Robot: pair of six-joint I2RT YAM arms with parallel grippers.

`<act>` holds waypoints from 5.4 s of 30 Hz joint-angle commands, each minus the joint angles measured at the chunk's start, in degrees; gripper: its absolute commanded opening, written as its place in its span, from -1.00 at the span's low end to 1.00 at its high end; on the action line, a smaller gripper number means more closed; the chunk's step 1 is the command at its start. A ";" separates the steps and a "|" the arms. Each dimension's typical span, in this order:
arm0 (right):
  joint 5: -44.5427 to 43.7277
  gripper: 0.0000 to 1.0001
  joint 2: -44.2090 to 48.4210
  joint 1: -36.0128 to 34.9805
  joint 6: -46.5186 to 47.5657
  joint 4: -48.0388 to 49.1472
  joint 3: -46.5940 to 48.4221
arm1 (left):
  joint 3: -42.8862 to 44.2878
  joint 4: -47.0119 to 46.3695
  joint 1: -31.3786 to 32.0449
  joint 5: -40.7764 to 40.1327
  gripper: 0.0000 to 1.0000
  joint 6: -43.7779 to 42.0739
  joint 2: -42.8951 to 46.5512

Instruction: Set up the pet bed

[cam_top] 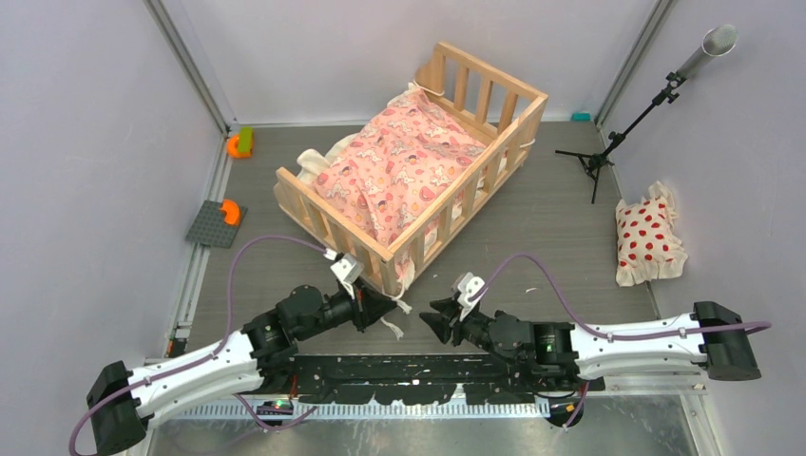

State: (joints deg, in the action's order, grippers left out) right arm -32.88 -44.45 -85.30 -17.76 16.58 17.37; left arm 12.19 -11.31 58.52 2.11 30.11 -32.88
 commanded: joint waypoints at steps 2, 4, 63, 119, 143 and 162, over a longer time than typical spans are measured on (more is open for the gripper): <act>5.36 -0.11 3.59 0.51 20.47 9.34 -4.82 | 2.88 0.90 -0.08 3.11 -1.00 -2.41 0.72; 6.23 -0.07 3.27 1.55 21.31 9.34 -4.35 | 3.02 1.32 -0.07 3.82 -1.00 -2.72 0.54; 38.73 -0.99 -22.15 18.08 15.81 11.89 7.77 | 5.60 7.50 -0.08 4.42 0.08 -6.36 3.07; 34.63 -0.99 -19.58 18.05 5.64 15.23 4.98 | -7.14 -5.24 -0.09 -5.44 -1.00 -7.44 -0.58; 8.42 -0.99 -14.06 16.65 -18.59 -12.07 4.35 | 1.85 20.51 -0.07 -13.32 -1.00 -4.80 17.31; -5.76 -0.99 -16.53 15.87 -45.07 -53.03 16.55 | 2.51 22.23 -0.10 -14.59 -1.00 -4.83 17.19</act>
State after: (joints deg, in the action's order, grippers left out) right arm -31.29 -58.89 -69.36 -55.13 -24.69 31.38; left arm 11.88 11.07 58.48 -10.09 25.32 -15.99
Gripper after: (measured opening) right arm 0.029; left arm 0.018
